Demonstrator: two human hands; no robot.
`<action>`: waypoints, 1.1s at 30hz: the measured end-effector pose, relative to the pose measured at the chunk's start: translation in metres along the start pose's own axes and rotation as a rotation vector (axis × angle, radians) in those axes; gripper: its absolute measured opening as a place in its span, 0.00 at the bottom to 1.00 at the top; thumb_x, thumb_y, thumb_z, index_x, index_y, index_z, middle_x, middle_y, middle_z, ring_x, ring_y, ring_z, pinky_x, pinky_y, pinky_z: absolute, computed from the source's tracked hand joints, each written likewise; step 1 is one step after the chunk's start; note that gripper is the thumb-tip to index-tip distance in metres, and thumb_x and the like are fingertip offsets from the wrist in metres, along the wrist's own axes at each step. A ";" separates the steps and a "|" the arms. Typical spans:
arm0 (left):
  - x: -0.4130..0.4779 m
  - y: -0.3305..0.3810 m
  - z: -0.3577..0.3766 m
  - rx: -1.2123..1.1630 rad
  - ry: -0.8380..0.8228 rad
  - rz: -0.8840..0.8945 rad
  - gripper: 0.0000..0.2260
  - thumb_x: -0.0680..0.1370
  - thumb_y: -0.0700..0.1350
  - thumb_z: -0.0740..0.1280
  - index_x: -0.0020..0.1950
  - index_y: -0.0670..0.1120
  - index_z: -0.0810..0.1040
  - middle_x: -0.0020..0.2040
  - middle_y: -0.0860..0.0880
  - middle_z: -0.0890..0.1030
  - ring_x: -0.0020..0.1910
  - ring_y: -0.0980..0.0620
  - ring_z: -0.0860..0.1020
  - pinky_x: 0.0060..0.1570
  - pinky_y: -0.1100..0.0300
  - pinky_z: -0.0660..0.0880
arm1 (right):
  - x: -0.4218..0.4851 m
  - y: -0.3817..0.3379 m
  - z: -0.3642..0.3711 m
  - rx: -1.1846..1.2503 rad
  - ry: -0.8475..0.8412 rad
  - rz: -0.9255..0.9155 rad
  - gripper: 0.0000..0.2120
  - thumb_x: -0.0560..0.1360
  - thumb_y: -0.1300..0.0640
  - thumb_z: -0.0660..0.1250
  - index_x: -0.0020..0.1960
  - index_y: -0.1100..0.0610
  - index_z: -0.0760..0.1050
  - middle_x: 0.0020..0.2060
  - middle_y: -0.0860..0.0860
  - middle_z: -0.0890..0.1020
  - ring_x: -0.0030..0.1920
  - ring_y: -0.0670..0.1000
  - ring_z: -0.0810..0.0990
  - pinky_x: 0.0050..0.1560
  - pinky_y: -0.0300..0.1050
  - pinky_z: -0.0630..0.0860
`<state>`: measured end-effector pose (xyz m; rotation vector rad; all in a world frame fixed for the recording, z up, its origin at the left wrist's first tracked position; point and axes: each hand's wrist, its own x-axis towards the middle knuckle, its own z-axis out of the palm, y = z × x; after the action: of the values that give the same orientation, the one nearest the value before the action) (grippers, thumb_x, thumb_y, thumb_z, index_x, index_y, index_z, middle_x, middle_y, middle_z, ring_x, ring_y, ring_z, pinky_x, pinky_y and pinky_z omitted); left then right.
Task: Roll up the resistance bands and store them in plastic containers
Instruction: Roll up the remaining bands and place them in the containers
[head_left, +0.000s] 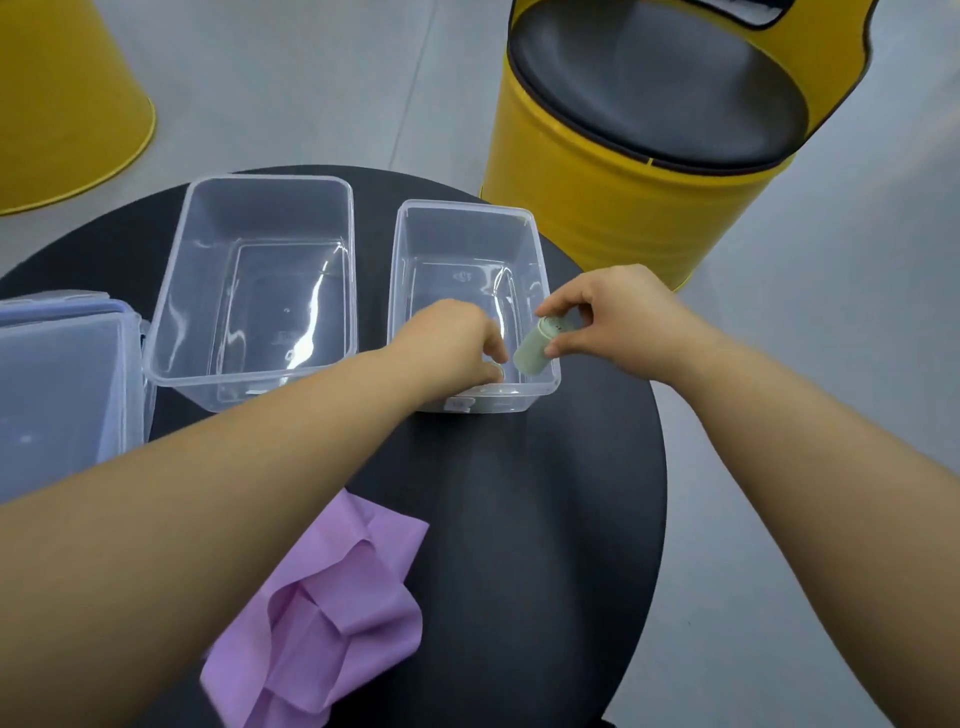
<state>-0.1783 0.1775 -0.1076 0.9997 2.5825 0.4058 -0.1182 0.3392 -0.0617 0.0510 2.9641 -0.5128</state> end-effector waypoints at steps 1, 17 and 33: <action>0.001 0.000 0.001 -0.003 0.000 0.000 0.11 0.76 0.50 0.68 0.58 0.52 0.80 0.58 0.51 0.79 0.60 0.51 0.73 0.47 0.62 0.64 | 0.003 0.000 0.001 -0.037 -0.033 -0.013 0.18 0.69 0.54 0.74 0.59 0.53 0.79 0.39 0.40 0.75 0.35 0.41 0.69 0.34 0.21 0.62; 0.007 -0.005 0.002 -0.092 -0.025 -0.014 0.10 0.74 0.46 0.71 0.54 0.49 0.82 0.51 0.51 0.82 0.45 0.57 0.72 0.46 0.65 0.68 | 0.030 -0.007 0.026 -0.335 -0.233 -0.124 0.17 0.70 0.50 0.73 0.58 0.45 0.78 0.32 0.39 0.64 0.50 0.48 0.67 0.42 0.42 0.63; 0.007 -0.007 0.004 -0.090 -0.021 -0.021 0.10 0.73 0.46 0.71 0.54 0.50 0.83 0.43 0.53 0.78 0.43 0.56 0.71 0.45 0.63 0.68 | 0.037 -0.002 0.026 -0.396 -0.328 -0.195 0.15 0.72 0.49 0.71 0.59 0.46 0.78 0.44 0.38 0.78 0.50 0.45 0.68 0.47 0.39 0.56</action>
<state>-0.1860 0.1780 -0.1154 0.9397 2.5297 0.4989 -0.1514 0.3290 -0.0903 -0.3306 2.6971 0.0544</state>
